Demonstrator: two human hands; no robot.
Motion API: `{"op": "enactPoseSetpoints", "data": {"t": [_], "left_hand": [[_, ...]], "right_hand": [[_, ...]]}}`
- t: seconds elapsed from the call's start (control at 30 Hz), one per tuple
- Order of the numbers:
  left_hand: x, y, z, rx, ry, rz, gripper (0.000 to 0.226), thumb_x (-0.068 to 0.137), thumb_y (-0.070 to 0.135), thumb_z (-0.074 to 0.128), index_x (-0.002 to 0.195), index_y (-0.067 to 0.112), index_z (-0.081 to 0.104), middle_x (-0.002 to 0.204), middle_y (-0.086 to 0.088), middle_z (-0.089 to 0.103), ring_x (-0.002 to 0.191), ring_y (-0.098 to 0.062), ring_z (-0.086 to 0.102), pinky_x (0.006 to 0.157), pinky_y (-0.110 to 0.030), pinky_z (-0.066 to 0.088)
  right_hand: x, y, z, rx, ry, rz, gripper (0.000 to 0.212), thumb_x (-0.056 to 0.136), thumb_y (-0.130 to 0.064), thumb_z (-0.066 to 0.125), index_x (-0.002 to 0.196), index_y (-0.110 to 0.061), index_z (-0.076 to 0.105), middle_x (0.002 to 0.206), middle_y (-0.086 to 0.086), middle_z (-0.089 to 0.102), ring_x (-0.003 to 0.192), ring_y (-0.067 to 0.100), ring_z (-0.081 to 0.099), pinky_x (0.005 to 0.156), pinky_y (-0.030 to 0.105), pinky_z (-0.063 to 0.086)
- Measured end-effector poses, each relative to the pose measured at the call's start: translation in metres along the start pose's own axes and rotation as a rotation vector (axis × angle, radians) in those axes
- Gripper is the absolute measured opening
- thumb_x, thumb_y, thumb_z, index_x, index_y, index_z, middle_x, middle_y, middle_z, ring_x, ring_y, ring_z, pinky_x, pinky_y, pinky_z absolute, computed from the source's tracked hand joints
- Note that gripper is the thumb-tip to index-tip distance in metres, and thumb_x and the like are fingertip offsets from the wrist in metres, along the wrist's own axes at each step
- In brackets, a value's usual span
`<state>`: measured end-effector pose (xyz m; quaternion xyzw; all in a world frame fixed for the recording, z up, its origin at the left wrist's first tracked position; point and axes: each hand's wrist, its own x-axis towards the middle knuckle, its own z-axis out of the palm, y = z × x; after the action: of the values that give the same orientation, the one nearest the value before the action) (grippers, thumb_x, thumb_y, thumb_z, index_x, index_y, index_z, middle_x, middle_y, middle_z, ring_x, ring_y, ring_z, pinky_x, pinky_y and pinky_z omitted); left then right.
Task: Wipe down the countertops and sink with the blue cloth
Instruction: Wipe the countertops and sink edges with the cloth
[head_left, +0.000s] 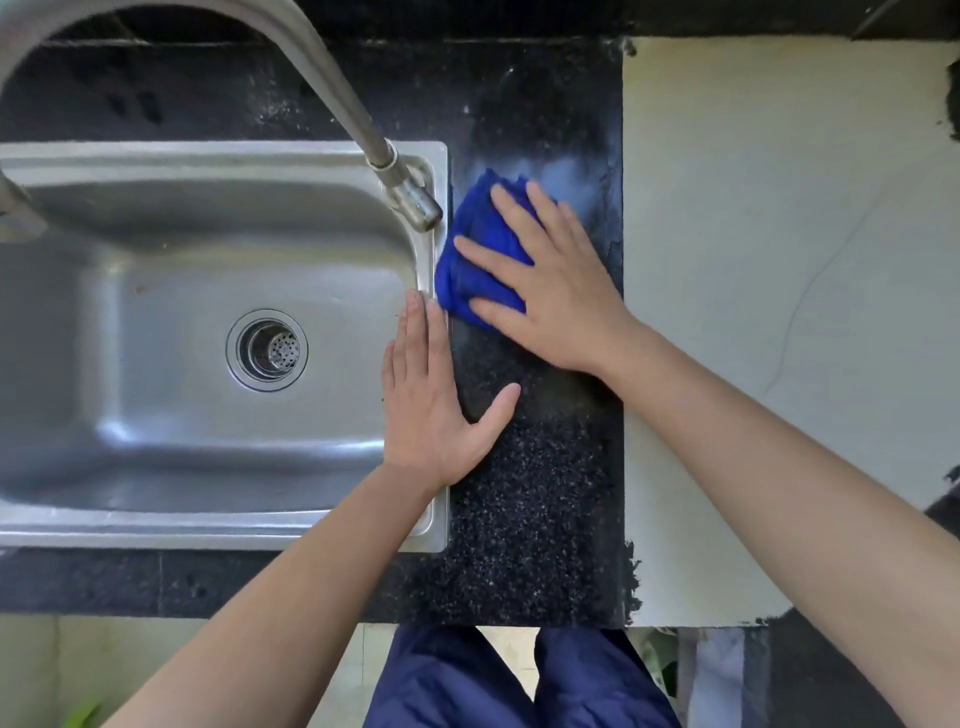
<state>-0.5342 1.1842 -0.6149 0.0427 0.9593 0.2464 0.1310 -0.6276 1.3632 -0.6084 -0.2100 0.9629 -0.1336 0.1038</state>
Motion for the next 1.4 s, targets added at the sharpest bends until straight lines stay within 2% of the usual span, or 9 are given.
{"op": "enactPoseSetpoints", "data": {"t": [0.23, 0.47, 0.6, 0.8, 0.9, 0.97, 1.13, 1.3, 1.4], "left_hand": [[-0.002, 0.005, -0.002, 0.075, -0.005, -0.021, 0.123, 0.075, 0.084, 0.048, 0.157, 0.007, -0.003, 0.165, -0.009, -0.007, 0.153, -0.022, -0.008, 0.123, -0.049, 0.008], [-0.001, 0.002, 0.001, 0.025, 0.031, -0.023, 0.131, 0.069, 0.085, 0.055, 0.156, 0.000, 0.004, 0.165, -0.015, 0.000, 0.153, -0.025, 0.001, 0.121, -0.050, 0.017], [-0.001, 0.001, 0.002, 0.016, 0.025, -0.015, 0.131, 0.070, 0.084, 0.056, 0.156, 0.001, 0.004, 0.165, -0.014, 0.000, 0.153, -0.023, 0.001, 0.120, -0.050, 0.018], [-0.001, 0.004, 0.000, 0.030, 0.003, -0.023, 0.130, 0.070, 0.087, 0.052, 0.156, 0.005, -0.001, 0.165, -0.010, -0.006, 0.153, -0.021, -0.002, 0.122, -0.049, 0.015], [-0.002, 0.004, -0.001, 0.029, -0.002, -0.016, 0.130, 0.071, 0.086, 0.054, 0.157, 0.007, -0.004, 0.165, -0.008, -0.008, 0.153, -0.020, -0.003, 0.122, -0.048, 0.013], [-0.001, 0.004, -0.001, 0.022, -0.006, -0.013, 0.130, 0.071, 0.085, 0.055, 0.157, 0.007, -0.004, 0.165, -0.007, -0.008, 0.153, -0.019, -0.004, 0.123, -0.048, 0.012], [-0.001, 0.004, -0.001, 0.018, -0.011, -0.024, 0.130, 0.070, 0.087, 0.053, 0.157, 0.007, -0.002, 0.165, -0.007, -0.007, 0.153, -0.019, -0.003, 0.122, -0.049, 0.013], [0.001, 0.006, -0.001, 0.013, -0.017, -0.028, 0.127, 0.073, 0.085, 0.051, 0.156, 0.005, -0.002, 0.165, -0.009, -0.007, 0.153, -0.020, -0.002, 0.121, -0.049, 0.015], [0.000, 0.007, -0.001, 0.006, -0.018, -0.028, 0.126, 0.074, 0.084, 0.053, 0.157, 0.006, -0.002, 0.165, -0.009, -0.008, 0.153, -0.020, -0.001, 0.121, -0.049, 0.015]], "right_hand": [[0.090, 0.015, -0.029, 0.009, 0.024, 0.311, 0.062, 0.101, -0.057, 0.033, 0.158, -0.037, 0.020, 0.168, 0.009, -0.003, 0.153, 0.037, -0.009, 0.123, 0.049, -0.003], [-0.028, -0.019, 0.004, 0.016, -0.005, 0.051, 0.062, 0.098, -0.055, 0.042, 0.156, -0.034, 0.030, 0.168, 0.010, 0.006, 0.153, 0.037, -0.003, 0.124, 0.052, -0.001], [-0.028, -0.010, 0.002, 0.007, -0.038, 0.009, 0.065, 0.096, -0.060, 0.043, 0.155, -0.036, 0.030, 0.168, 0.007, 0.008, 0.154, 0.034, 0.000, 0.125, 0.051, 0.001], [0.080, 0.007, -0.026, -0.033, -0.018, 0.217, 0.060, 0.102, -0.047, 0.032, 0.158, -0.034, 0.019, 0.168, 0.008, 0.000, 0.153, 0.037, -0.006, 0.124, 0.050, -0.002], [0.109, 0.019, -0.043, -0.019, -0.052, 0.202, 0.059, 0.101, -0.046, 0.033, 0.158, -0.037, 0.019, 0.168, 0.006, 0.000, 0.154, 0.034, -0.005, 0.124, 0.048, -0.001], [0.104, 0.031, -0.043, -0.033, -0.034, 0.216, 0.059, 0.100, -0.050, 0.033, 0.157, -0.037, 0.021, 0.168, 0.005, 0.004, 0.154, 0.034, -0.001, 0.124, 0.047, 0.002], [0.037, 0.045, -0.021, -0.046, 0.199, 0.540, 0.061, 0.102, -0.054, 0.027, 0.157, -0.029, 0.028, 0.166, 0.012, 0.014, 0.152, 0.039, 0.010, 0.123, 0.048, 0.011], [-0.016, 0.009, -0.002, -0.043, 0.162, 0.543, 0.059, 0.103, -0.050, 0.030, 0.158, -0.026, 0.027, 0.166, 0.014, 0.012, 0.152, 0.042, 0.005, 0.124, 0.052, 0.006], [0.003, 0.017, -0.010, -0.057, 0.154, 0.564, 0.059, 0.103, -0.050, 0.029, 0.157, -0.026, 0.028, 0.165, 0.014, 0.015, 0.151, 0.041, 0.009, 0.124, 0.052, 0.008]]}}
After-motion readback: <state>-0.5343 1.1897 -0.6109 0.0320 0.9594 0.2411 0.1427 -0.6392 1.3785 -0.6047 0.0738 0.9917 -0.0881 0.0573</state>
